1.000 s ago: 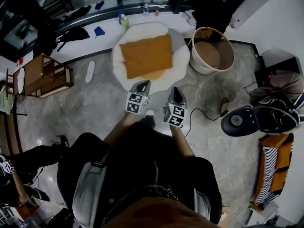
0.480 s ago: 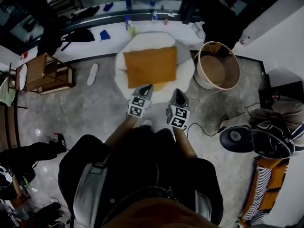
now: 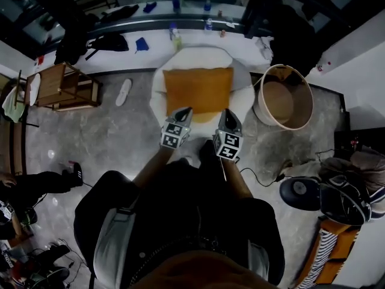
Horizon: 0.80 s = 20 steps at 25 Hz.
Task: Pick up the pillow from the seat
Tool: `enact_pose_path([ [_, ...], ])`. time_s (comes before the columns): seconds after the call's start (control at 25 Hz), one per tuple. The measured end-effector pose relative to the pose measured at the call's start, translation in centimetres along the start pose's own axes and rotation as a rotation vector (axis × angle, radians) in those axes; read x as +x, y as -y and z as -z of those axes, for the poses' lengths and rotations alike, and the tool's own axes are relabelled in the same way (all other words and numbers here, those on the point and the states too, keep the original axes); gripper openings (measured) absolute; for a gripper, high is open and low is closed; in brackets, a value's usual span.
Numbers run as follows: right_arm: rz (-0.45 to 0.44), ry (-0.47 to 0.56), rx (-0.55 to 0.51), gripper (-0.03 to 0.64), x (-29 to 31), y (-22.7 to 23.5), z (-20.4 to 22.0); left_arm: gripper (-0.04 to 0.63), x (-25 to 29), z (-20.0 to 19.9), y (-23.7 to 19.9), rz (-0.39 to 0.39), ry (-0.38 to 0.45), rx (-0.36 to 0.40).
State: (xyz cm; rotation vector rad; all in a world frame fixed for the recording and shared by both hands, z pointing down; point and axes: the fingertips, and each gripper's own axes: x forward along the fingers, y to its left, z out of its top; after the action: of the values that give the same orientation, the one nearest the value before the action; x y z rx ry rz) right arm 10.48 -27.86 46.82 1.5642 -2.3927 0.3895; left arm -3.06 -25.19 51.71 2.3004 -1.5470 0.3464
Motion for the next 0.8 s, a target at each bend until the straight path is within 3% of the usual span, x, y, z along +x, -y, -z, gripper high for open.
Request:
enact_pose_path([
  [0.4,-0.067,0.046,-0.024,0.003,6.9,3.0,0.4,0.011,4.9,1.9,-4.1,-0.109,0.015,-0.019],
  [0.8,-0.116,0.055,-0.052,0.003,15.2,8.4,7.9,0.011,13.8,10.2,-8.4,-0.187,0.011,-0.021],
])
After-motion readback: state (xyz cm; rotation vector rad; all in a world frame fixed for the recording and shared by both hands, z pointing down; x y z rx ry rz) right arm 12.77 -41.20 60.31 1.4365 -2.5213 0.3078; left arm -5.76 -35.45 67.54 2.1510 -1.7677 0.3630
